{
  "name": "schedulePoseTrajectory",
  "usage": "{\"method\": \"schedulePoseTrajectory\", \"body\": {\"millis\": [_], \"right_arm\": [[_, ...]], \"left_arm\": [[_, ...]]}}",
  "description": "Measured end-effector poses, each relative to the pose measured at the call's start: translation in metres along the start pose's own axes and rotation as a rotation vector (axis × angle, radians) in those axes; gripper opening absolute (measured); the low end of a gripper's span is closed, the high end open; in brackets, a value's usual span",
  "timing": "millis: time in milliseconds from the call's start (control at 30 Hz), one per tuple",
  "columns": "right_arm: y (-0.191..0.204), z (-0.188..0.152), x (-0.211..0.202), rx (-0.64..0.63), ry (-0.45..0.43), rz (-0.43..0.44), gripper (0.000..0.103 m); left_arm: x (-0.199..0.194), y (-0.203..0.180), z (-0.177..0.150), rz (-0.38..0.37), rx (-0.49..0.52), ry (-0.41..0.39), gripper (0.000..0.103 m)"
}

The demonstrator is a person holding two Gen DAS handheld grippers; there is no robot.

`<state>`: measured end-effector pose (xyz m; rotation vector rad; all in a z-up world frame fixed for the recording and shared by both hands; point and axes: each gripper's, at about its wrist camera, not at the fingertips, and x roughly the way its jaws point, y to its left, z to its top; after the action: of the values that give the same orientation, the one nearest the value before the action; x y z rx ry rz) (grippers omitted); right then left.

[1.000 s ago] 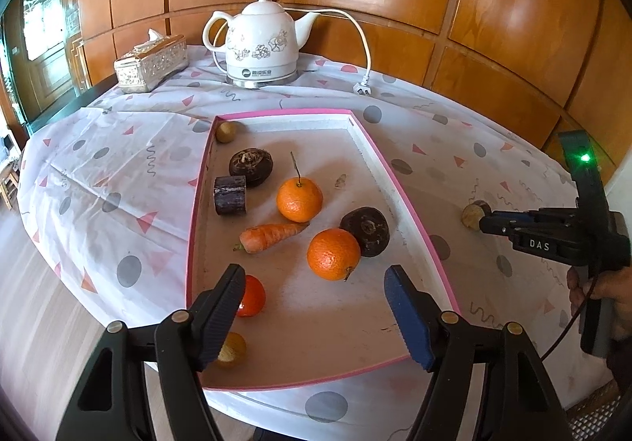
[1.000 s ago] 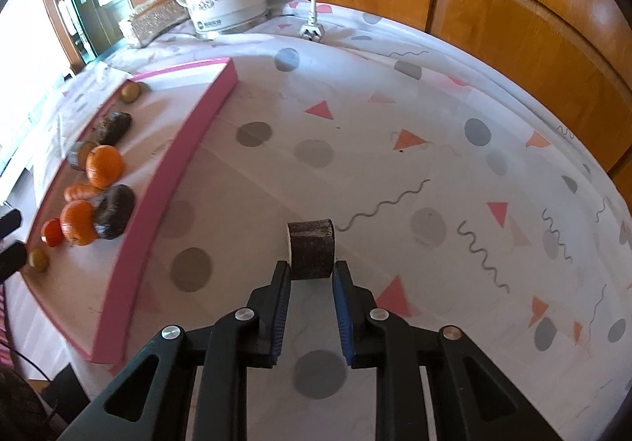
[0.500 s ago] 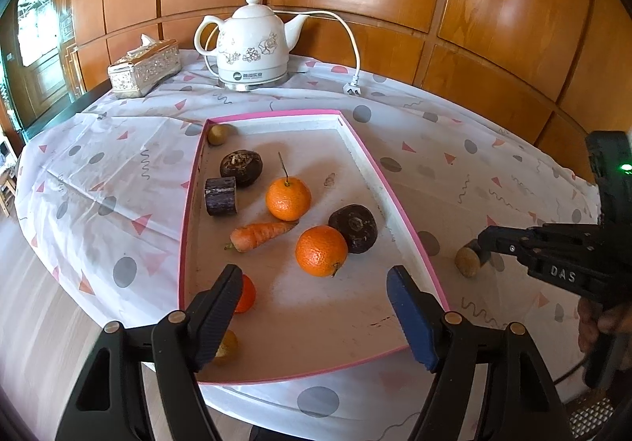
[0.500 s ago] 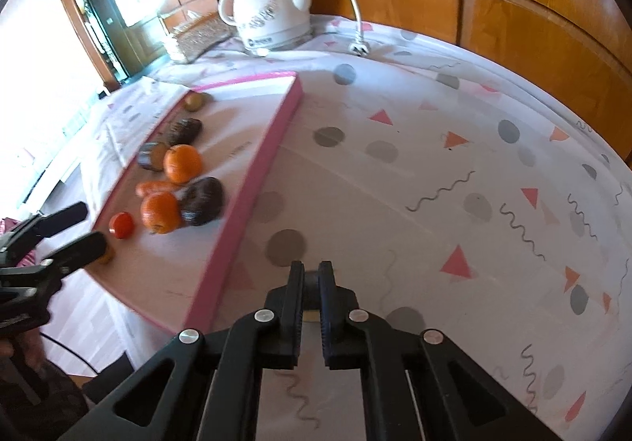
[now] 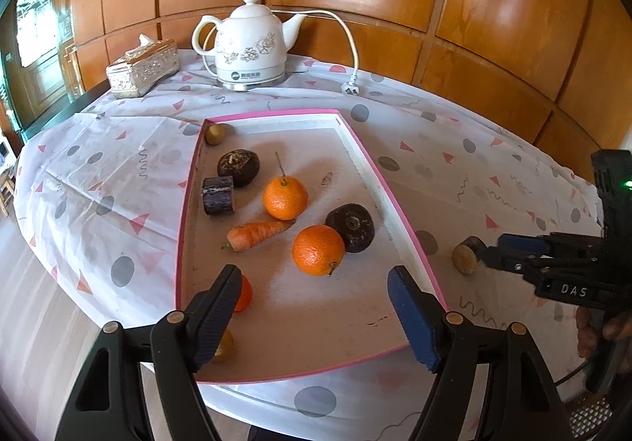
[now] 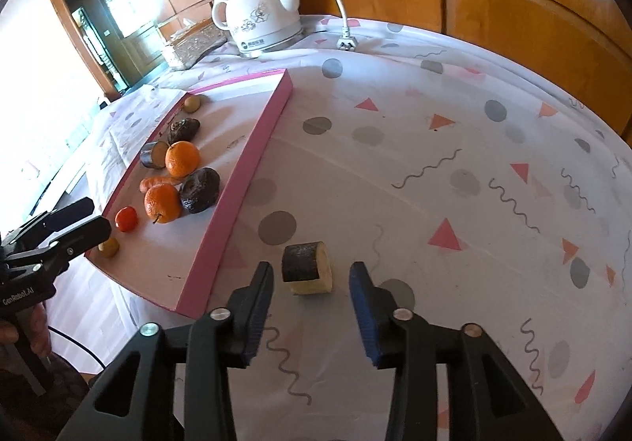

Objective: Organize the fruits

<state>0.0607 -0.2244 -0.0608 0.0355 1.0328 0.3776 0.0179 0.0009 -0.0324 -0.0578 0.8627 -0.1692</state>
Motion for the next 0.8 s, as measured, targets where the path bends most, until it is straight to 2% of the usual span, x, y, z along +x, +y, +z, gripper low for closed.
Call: {"method": "schedulePoseTrajectory", "body": {"millis": [67,167,233,267,467,533,800], "right_arm": [[0.007,0.002,0.005,-0.023,0.016,-0.001,0.044],[0.016,0.003,0.02,-0.059,0.054,-0.05,0.044],[0.02,0.002,0.03,-0.071,0.078,-0.083,0.025],[0.022,0.002,0.031,-0.074,0.072,-0.097,0.025],[0.026,0.009,0.011,-0.042,0.019,-0.026,0.024],[0.033,0.012,0.006,-0.05,0.006,0.001,0.024],[0.082,0.027,0.009,-0.119,-0.009,0.086,0.024]], "left_arm": [[0.0,-0.004,0.0,-0.004,0.016,-0.002,0.077],[0.001,-0.005,0.0,-0.004,0.022,-0.003,0.077],[0.0,-0.002,0.001,-0.002,0.014,-0.007,0.077],[-0.001,0.0,0.002,-0.001,0.008,-0.01,0.077],[-0.004,0.014,0.006,0.021,-0.043,-0.029,0.077],[-0.005,0.02,0.007,0.038,-0.063,-0.035,0.081],[-0.012,0.037,0.007,0.078,-0.1,-0.056,0.085]]}}
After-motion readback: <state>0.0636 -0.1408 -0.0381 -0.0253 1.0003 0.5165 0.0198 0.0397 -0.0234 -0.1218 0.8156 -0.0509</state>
